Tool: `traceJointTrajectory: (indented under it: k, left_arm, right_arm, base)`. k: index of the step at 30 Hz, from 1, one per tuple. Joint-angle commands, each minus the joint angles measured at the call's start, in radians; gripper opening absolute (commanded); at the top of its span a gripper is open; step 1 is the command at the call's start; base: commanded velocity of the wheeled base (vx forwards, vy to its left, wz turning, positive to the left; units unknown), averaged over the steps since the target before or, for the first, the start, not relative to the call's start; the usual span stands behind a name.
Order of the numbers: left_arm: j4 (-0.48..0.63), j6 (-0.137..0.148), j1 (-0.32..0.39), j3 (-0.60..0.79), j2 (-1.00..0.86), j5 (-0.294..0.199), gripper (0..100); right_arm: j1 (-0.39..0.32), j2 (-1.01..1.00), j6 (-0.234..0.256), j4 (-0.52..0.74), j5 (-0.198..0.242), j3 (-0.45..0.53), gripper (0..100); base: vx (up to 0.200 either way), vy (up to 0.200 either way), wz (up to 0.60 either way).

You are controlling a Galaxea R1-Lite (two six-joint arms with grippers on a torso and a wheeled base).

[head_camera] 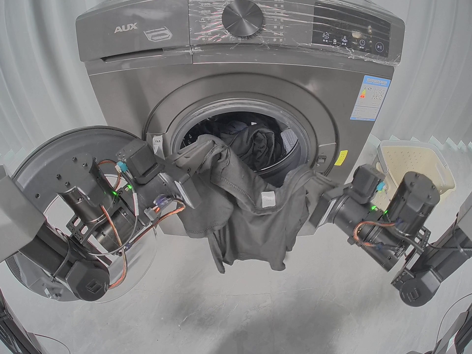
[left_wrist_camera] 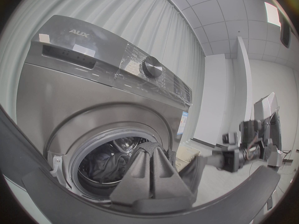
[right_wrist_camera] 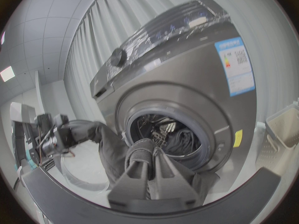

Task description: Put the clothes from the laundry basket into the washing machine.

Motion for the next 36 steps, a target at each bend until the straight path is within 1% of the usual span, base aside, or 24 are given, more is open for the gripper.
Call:
traceJointTrajectory:
  k: [1,4,11,13,15,20,21,22,23,25,27,28,29,31,34,36]
  left_arm:
    - [0.001,-0.004,-0.007,-0.047,0.015,0.008,0]
    - [0.001,-0.004,-0.014,-0.067,0.017,0.009,0]
    - [0.001,-0.004,-0.015,-0.085,0.015,0.009,0]
    - [0.001,-0.004,-0.015,-0.085,0.015,0.009,0]
    - [0.001,-0.004,-0.018,-0.085,0.015,0.009,0]
    - [0.001,-0.002,-0.021,-0.084,0.011,0.008,0]
    - [0.001,-0.002,-0.021,-0.084,0.011,0.008,0]
    - [0.001,-0.002,-0.026,-0.082,0.009,0.008,0]
    - [0.001,-0.002,-0.026,-0.082,0.008,0.008,0]
    - [0.001,-0.002,-0.026,-0.081,0.008,0.008,0]
    - [0.001,-0.002,-0.027,-0.081,0.006,0.008,0]
    - [0.001,-0.002,-0.027,-0.081,0.006,0.008,0]
    - [0.001,-0.002,-0.027,-0.084,0.006,0.009,0]
    - [0.001,-0.002,-0.027,-0.085,0.006,0.009,0]
    - [0.001,-0.002,-0.032,-0.085,0.009,0.009,0]
    - [0.001,-0.002,-0.040,-0.087,0.011,0.009,0]
  right_arm:
    - [0.046,0.090,0.004,-0.012,-0.001,0.040,100]
    - [0.066,0.116,0.004,-0.012,0.001,0.064,100]
    - [0.107,0.145,-0.006,-0.012,0.013,0.187,100]
    - [0.115,0.150,-0.009,-0.012,0.014,0.204,100]
    - [0.118,0.153,-0.011,-0.012,0.014,0.199,100]
    - [0.100,0.217,-0.012,-0.012,0.014,0.093,100]
    - [0.100,0.219,-0.014,-0.012,0.014,0.089,100]
    - [0.092,0.251,-0.015,-0.012,0.016,0.043,100]
    - [0.089,0.271,-0.023,-0.012,0.019,0.020,100]
    - [0.087,0.308,-0.038,-0.012,0.034,-0.031,100]
    - [0.086,0.335,-0.043,-0.011,0.051,-0.071,100]
    - [0.086,0.335,-0.043,-0.011,0.051,-0.071,100]
    - [0.087,0.363,-0.048,-0.012,0.070,-0.118,100]
    - [0.087,0.389,-0.048,-0.014,0.086,-0.160,100]
    - [0.087,0.417,-0.051,-0.012,0.099,-0.210,100]
    - [0.086,0.441,-0.063,-0.011,0.100,-0.239,100]
  base:
    - [0.000,0.000,0.00]
    - [0.000,0.000,0.00]
    - [0.000,0.000,0.00]
    - [0.000,0.000,0.00]
    - [0.000,0.000,0.00]
    - [0.000,0.000,0.00]
    - [0.000,0.000,0.00]
    - [0.000,0.000,0.00]
    - [0.000,0.000,0.00]
    - [0.000,0.000,0.00]
    - [0.000,0.000,0.00]
    - [0.000,0.000,0.00]
    - [0.000,0.000,0.00]
    - [0.000,0.000,0.00]
    - [0.000,0.000,0.00]
    - [0.000,0.000,0.00]
